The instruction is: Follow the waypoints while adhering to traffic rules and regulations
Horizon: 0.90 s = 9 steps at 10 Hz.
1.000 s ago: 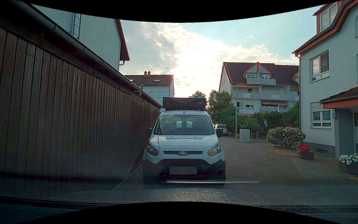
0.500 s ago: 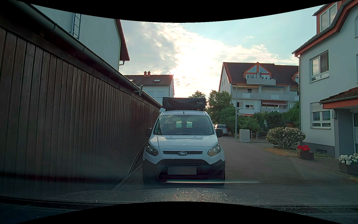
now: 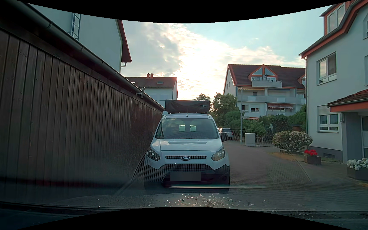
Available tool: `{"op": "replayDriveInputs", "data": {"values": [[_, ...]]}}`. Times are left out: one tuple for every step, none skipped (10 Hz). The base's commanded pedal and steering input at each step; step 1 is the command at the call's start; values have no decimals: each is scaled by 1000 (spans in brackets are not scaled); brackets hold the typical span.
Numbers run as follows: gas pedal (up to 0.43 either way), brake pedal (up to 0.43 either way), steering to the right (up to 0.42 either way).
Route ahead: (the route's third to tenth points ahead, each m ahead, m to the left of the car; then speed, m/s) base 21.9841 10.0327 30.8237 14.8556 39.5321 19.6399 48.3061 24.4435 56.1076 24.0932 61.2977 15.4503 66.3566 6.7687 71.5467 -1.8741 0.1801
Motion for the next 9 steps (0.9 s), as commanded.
{"op": "replayDriveInputs", "data": {"values": [[0,18,800],[0,18,873],[0,30,933],[0,37,969],[0,37,964],[0,43,963],[0,49,963],[0,61,964],[0,61,964]]}}
